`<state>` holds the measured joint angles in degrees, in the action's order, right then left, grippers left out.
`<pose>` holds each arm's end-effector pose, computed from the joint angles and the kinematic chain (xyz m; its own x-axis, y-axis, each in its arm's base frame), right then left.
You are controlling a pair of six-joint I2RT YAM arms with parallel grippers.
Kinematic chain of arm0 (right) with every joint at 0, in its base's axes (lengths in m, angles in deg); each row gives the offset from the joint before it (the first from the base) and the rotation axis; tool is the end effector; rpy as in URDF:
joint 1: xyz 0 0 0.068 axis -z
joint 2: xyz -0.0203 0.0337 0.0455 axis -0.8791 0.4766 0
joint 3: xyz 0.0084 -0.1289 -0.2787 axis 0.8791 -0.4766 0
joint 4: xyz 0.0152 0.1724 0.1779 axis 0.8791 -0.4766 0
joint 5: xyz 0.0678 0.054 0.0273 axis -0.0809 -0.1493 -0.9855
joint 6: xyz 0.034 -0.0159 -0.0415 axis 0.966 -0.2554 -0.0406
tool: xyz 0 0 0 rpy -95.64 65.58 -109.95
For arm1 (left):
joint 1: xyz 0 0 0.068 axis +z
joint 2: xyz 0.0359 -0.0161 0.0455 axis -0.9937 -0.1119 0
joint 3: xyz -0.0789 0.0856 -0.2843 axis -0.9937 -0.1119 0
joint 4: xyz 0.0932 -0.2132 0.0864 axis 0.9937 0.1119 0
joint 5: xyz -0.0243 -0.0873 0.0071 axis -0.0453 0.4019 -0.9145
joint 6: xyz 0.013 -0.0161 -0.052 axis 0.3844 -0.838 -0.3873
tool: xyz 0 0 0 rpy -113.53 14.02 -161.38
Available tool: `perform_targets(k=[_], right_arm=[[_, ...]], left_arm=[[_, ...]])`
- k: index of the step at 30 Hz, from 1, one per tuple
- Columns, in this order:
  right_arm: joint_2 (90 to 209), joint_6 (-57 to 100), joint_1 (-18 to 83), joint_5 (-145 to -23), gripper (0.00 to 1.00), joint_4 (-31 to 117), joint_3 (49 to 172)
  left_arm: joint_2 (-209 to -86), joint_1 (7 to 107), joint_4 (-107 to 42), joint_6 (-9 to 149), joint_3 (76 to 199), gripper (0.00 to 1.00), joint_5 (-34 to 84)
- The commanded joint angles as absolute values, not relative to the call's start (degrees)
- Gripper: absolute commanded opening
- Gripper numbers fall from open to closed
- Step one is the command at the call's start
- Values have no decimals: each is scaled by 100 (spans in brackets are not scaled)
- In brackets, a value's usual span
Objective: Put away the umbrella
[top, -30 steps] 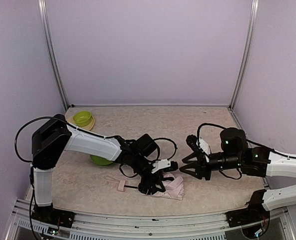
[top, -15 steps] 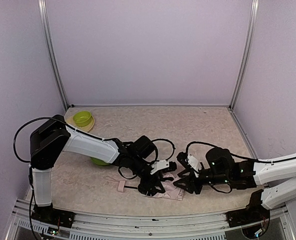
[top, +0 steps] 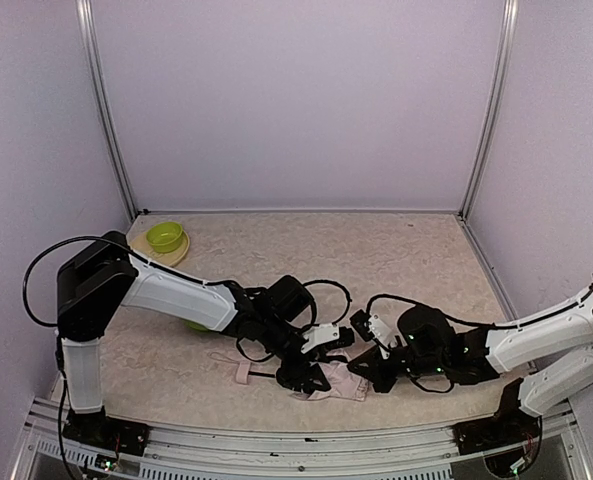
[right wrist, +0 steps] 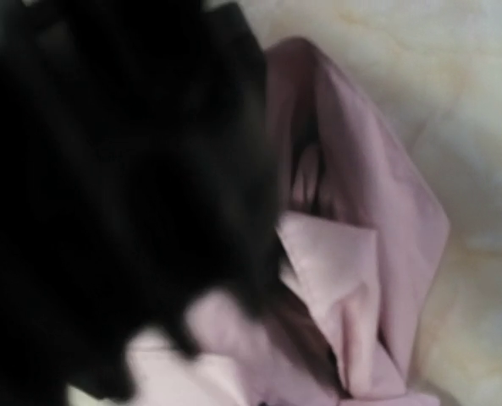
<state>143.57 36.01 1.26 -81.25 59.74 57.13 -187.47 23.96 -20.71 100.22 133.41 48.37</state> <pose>0.1062 0.1929 0.1883 -0.6003 -0.3253 -0.7306 -0.7330 0.5893 0.3399 0.1890 -0.3626 0.1641 -0.1298 0.7469 -0.6521 0.9671 -0.0499 -0.2496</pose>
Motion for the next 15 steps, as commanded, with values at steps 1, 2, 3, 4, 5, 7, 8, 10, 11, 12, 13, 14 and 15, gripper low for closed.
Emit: perform_targets(k=[1,2,3,4,5,7,8,10,11,12,13,14,15], right_arm=[[14091,3729,254,-8146,0,5634,5755],[13886,3774,371,-8178,0,5508,5676],[13652,3822,495,-8237,0,5422,5582],[13323,3874,618,-8276,0,5357,5480],[13155,3907,733,-8294,0,5299,5385],[12613,3953,952,-8297,0,5220,5255],[12440,3960,1029,-8337,0,5200,5216],[12203,3928,1124,-8452,0,5193,5217],[12155,3904,1152,-8512,0,5185,5253],[12143,3888,1187,-8583,0,5162,5310],[12150,3874,1240,-8655,0,5137,5394],[12164,3892,1322,-8733,0,5080,5514],[12186,3921,1451,-8828,0,4956,5647]], left_arm=[[-18880,2318,-1046,9957,12795,65,4093],[-18820,2295,-1086,9954,12764,67,4088],[-18777,2278,-1111,9968,12747,68,4086],[-18741,2244,-1119,9983,12736,69,4084],[-18718,2214,-1126,10002,12725,69,4076],[-18696,2152,-1167,10057,12692,70,4054],[-18702,2126,-1179,10070,12673,70,4049],[-18725,2092,-1152,10092,12670,67,4032],[-18742,2077,-1140,10104,12673,65,4012],[-18759,2066,-1145,10121,12664,62,4005],[-18784,2057,-1149,10140,12657,58,3997],[-18798,2055,-1150,10153,12651,54,3985],[-18822,2041,-1144,10153,12644,53,3967]])
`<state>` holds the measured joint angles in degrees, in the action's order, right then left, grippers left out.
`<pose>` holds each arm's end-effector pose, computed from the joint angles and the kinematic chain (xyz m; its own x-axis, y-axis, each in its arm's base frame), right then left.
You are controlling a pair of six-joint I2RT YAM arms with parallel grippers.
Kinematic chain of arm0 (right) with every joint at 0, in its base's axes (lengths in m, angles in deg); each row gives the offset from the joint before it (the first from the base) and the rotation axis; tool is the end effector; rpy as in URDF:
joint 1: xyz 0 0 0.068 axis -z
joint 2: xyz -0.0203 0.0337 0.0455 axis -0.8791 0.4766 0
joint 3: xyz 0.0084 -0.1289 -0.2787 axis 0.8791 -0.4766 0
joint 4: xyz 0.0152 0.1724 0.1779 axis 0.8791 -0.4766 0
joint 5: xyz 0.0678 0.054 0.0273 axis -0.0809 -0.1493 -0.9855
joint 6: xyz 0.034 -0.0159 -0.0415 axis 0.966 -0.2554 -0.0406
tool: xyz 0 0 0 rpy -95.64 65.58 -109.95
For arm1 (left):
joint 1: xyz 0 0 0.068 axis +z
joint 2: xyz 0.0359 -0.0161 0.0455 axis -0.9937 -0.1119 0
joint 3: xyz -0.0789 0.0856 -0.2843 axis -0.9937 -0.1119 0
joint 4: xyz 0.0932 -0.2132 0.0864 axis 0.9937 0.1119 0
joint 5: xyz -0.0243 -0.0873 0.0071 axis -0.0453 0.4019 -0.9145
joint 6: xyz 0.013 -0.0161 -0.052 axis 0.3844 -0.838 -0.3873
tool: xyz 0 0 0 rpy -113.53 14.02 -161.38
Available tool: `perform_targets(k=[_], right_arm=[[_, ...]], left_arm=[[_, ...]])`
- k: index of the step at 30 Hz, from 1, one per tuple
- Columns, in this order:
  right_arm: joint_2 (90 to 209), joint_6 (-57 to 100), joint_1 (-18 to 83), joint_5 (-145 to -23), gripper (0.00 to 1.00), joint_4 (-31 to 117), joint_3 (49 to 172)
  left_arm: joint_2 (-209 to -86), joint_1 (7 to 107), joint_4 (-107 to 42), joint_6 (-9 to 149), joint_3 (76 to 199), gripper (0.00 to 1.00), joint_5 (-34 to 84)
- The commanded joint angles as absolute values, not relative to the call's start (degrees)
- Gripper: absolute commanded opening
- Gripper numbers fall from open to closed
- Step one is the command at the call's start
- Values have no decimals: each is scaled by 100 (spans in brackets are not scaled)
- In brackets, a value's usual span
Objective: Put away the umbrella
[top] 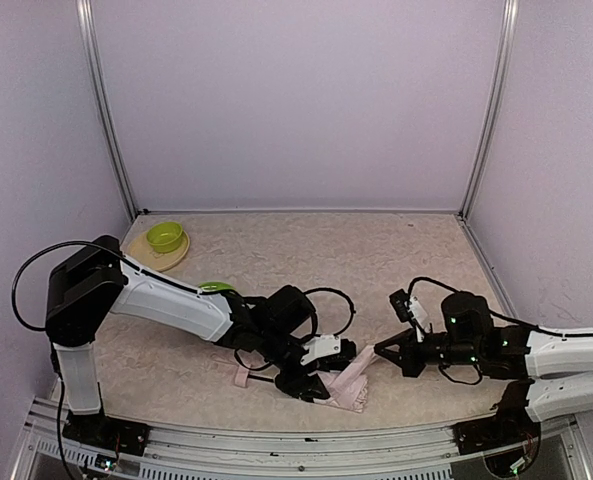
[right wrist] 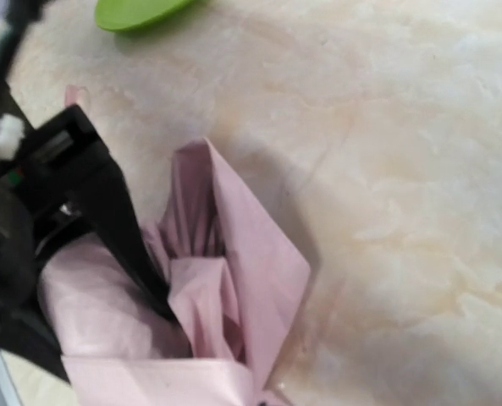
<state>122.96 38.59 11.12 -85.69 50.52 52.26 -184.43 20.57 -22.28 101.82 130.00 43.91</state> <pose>0.0989 0.1297 0.2098 -0.6344 -0.1435 -0.7595 -0.6510 0.6290 0.4249 0.1638 -0.3607 0.1693 -0.0465 0.7549 -0.6542 0.9824 -0.0841 -0.1668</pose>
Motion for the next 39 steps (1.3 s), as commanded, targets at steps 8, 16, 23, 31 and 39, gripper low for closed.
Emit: perform_targets(k=[8,16,23,31,39], right_arm=[[12767,4550,2501,-8849,0,4667,6503],[13745,4694,2559,-8672,2,5107,6623],[14068,4864,2476,-8461,7,5379,6960],[14648,4637,2335,-8530,26,5449,7387],[14096,3860,2453,-9165,37,3296,7578]], left_arm=[[-18691,1777,-1273,10330,12472,50,3770],[-18619,1720,-1440,10367,12327,38,3665],[-18679,1708,-1472,10449,12379,28,3648],[-18704,1678,-1396,10471,12435,33,3570],[-18644,1621,-1441,10477,12363,44,3268]])
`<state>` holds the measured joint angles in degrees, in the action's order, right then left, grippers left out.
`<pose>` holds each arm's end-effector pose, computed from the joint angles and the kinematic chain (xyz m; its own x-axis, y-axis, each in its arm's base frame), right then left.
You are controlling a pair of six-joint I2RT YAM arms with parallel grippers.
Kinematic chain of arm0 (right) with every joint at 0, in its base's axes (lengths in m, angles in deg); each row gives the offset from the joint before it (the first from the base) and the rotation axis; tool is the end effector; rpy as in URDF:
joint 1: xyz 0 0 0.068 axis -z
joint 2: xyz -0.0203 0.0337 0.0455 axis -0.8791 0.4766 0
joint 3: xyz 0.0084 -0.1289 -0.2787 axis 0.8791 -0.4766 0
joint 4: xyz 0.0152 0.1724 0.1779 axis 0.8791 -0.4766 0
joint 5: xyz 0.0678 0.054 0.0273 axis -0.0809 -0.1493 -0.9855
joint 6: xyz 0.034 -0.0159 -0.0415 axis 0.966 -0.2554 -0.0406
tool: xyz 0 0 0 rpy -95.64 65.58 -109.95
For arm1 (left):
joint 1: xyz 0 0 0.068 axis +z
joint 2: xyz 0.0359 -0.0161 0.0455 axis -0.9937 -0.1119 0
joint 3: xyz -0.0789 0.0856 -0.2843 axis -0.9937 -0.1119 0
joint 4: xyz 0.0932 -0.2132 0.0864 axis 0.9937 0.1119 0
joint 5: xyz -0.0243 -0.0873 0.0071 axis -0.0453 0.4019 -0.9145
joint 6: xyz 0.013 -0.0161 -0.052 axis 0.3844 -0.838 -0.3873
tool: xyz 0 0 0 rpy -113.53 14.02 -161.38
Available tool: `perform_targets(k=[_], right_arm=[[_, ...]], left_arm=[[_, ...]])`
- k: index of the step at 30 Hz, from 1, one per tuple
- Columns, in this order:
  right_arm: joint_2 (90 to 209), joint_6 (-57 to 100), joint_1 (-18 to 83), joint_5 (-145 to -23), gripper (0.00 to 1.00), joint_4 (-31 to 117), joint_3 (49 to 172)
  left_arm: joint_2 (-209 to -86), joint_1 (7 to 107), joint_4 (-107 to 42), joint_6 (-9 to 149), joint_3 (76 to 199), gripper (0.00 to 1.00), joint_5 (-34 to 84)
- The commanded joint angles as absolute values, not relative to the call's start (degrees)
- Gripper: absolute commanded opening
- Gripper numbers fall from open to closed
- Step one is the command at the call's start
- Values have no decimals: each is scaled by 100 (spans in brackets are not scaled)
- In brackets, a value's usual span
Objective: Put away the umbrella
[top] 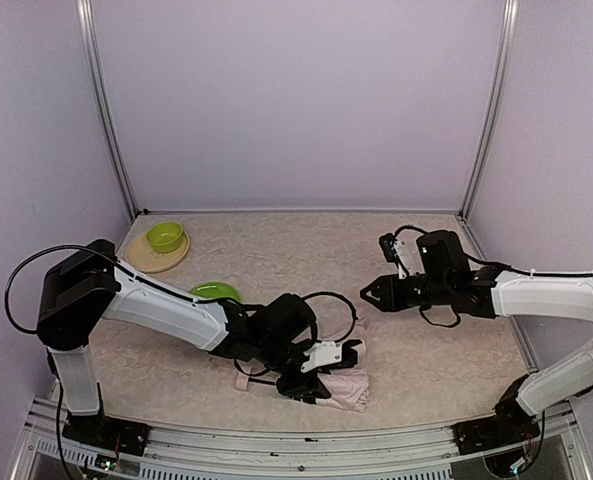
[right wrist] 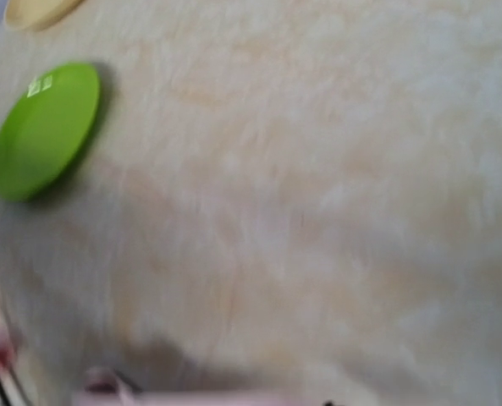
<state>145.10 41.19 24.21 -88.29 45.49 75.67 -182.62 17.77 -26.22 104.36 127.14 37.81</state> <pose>0.2061 0.1674 0.2564 -0.7206 -0.0034 -0.6934 -0.4596 0.7510 0.4740 0.1471 -0.3615 0.1710 0.0538 0.7455 -0.6644 0.9937 -0.1054 -0.0378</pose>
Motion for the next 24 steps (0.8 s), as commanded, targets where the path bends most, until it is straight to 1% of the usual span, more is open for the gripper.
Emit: perform_targets(k=[1,2,6,9,12,14,16,18,19,21,22,24], right_arm=[[13967,3969,2455,-9320,39,3195,7430],[13849,4058,2454,-9516,42,3175,7242],[13544,4545,2437,-10288,44,3597,6509],[13435,4689,2440,-10218,45,4136,6280],[13599,4437,2436,-9439,45,3701,6895],[13864,4173,2444,-8778,48,3289,7371],[14302,3770,2444,-8414,50,2969,7785],[14774,3646,2444,-8466,51,2876,8095],[15043,3622,2444,-8591,54,2931,8193],[15430,3595,2438,-8866,64,3010,8379],[15618,3549,2414,-8932,67,2937,8511],[15914,3404,2298,-8916,68,2705,8793]], left_arm=[[-18636,1609,-1485,10482,12340,45,3213],[-18634,1597,-1540,10489,12308,45,3152],[-18609,1548,-1656,10556,12241,42,3075],[-18652,1536,-1687,10564,12279,42,3069],[-18710,1524,-1624,10520,12329,41,2978],[-18722,1512,-1615,10515,12316,41,2969],[-18715,1507,-1645,10505,12285,42,2923],[-18704,1507,-1625,10477,12264,42,2862],[-18697,1498,-1603,10475,12266,42,2845],[-18680,1496,-1606,10483,12261,43,2847],[-18678,1486,-1617,10482,12251,43,2840],[-18671,1476,-1628,10465,12241,43,2804]])
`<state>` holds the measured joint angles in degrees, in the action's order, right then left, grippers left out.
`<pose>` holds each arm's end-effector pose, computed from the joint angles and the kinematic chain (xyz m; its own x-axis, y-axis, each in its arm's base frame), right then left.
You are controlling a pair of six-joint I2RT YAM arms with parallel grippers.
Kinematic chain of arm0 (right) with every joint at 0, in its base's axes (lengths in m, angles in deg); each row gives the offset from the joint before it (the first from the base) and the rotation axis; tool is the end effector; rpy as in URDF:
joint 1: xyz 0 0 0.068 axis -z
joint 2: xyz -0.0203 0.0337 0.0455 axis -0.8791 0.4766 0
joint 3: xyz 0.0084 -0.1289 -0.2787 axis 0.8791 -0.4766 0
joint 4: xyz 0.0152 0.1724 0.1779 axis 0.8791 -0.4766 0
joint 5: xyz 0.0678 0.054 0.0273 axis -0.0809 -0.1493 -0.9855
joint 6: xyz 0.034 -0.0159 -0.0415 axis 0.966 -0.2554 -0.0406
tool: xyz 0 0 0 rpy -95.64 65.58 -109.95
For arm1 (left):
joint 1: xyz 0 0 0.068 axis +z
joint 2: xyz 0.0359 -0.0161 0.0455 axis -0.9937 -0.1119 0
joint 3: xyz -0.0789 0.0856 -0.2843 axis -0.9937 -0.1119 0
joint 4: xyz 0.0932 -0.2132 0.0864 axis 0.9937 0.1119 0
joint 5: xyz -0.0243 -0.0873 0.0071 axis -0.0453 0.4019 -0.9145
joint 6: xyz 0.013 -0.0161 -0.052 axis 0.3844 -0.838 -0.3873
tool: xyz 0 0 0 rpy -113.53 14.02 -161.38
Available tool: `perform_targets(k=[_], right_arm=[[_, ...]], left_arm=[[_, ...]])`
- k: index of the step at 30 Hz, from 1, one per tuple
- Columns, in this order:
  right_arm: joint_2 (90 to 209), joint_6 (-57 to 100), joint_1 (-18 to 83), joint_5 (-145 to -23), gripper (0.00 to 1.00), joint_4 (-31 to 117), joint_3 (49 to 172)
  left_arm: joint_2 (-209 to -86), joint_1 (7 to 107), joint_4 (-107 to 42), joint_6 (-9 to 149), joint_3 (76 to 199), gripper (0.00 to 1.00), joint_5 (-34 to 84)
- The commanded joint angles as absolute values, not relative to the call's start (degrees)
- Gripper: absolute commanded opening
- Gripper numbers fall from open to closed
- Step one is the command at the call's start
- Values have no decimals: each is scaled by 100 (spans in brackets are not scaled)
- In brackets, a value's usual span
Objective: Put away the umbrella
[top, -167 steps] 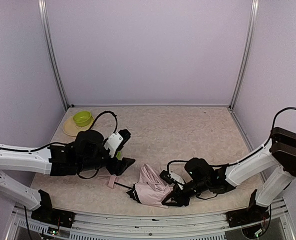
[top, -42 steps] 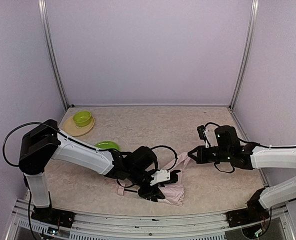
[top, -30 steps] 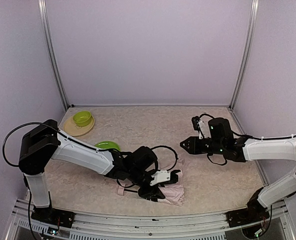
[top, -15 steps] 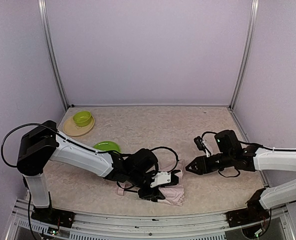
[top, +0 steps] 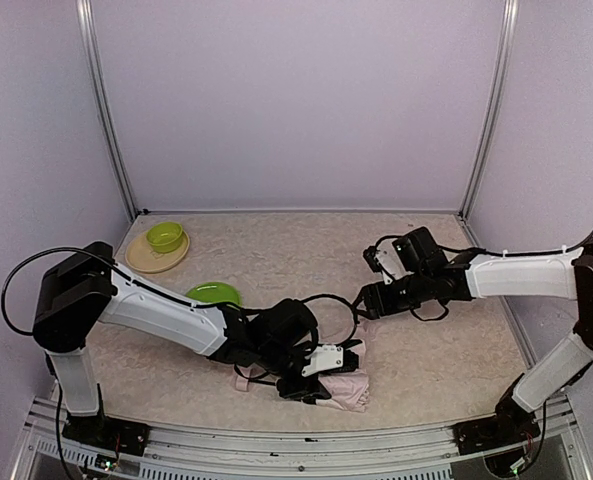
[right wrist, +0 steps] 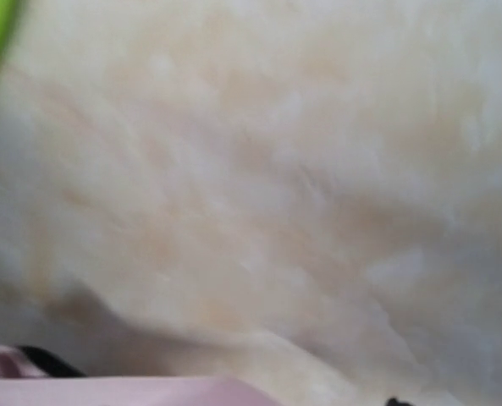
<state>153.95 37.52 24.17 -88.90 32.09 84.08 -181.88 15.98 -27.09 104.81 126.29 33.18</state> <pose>0.2275 0.1845 0.2416 -0.8152 -0.1489 -0.5597 -0.4289 0.8046 0.4106 0.1376 -0.3628 0.1721 0.0906 0.7547 -0.6498 0.9952 -0.0936 0.0300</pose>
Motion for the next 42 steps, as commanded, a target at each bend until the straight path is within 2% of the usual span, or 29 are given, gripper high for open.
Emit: perform_targets(k=[1,6,8,10,12,13,15,21,27,30,35,40,42], right_arm=[[16000,3352,2247,-8972,68,2650,8837],[15994,3373,2190,-9199,66,2686,8668],[15955,3404,2186,-9257,61,2716,8563],[15924,3423,2181,-9302,47,2750,8445],[15898,3406,2189,-9293,19,2719,8421],[15829,3414,2190,-9264,9,2693,8434],[15543,3444,2184,-9188,2,2690,8462],[13907,3939,2177,-9087,1,2943,8276],[12409,5475,1925,-9040,0,4503,6726],[12252,6246,1563,-8819,0,5280,6094],[12270,6880,883,-8407,1,5707,5652],[12406,7266,495,-8458,8,5169,5331],[12445,7560,362,-8497,15,5255,4999]], left_arm=[[-18663,1477,-1610,10452,12233,43,2784],[-18646,1478,-1701,10434,12172,44,2815],[-18672,1476,-1687,10404,12188,44,2801],[-18686,1480,-1670,10408,12196,44,2796],[-18693,1476,-1675,10384,12183,44,2780],[-18703,1484,-1670,10363,12188,44,2756],[-18753,1523,-1638,10279,12217,44,2764],[-19080,2096,-1698,9640,12439,43,2874],[-19298,2828,-2215,8855,12813,38,3183],[-19344,2973,-2496,8437,12914,36,3264],[-19554,3431,-2856,8062,13009,34,3096],[-19521,3969,-3288,7938,12860,32,3254],[-19349,3910,-3522,8156,12690,33,3432]])
